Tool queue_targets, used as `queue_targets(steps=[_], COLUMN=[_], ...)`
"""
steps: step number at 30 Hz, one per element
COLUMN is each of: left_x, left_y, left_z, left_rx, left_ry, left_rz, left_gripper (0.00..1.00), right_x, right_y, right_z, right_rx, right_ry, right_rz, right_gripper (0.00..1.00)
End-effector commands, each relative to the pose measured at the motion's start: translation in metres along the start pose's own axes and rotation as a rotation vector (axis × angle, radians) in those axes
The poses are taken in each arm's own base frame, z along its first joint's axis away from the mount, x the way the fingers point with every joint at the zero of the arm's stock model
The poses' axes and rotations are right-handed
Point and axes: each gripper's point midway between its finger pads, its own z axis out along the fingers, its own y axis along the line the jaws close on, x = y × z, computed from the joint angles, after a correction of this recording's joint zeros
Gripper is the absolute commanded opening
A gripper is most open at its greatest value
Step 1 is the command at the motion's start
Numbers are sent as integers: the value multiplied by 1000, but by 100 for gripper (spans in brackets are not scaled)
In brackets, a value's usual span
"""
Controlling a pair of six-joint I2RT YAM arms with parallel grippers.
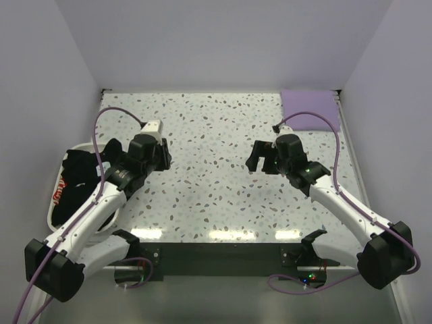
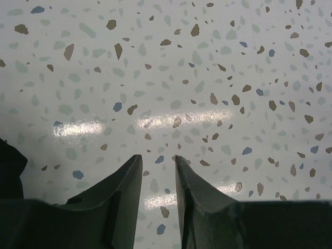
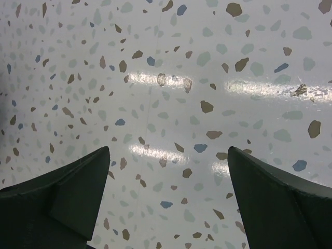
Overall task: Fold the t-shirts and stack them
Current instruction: Grab the tshirt from the pile
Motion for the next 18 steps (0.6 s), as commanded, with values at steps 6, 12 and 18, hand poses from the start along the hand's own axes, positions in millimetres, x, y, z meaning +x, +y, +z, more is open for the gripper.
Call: queue_targets(steps=[6, 12, 18], left_x=[-21, -35, -17], left_y=[36, 104, 178], left_z=[2, -10, -25], left_rx=[-234, -545, -765], left_ry=[-36, -52, -53], left_rz=[-98, -267, -430], left_gripper=[48, 62, 67], right_x=[-5, -3, 0], right_y=[8, 6, 13], right_z=[-8, -10, -12], right_rx=[-47, -49, -83], right_ry=[-17, -20, -6], right_rz=[-16, -19, -16], right_gripper=[99, 99, 99])
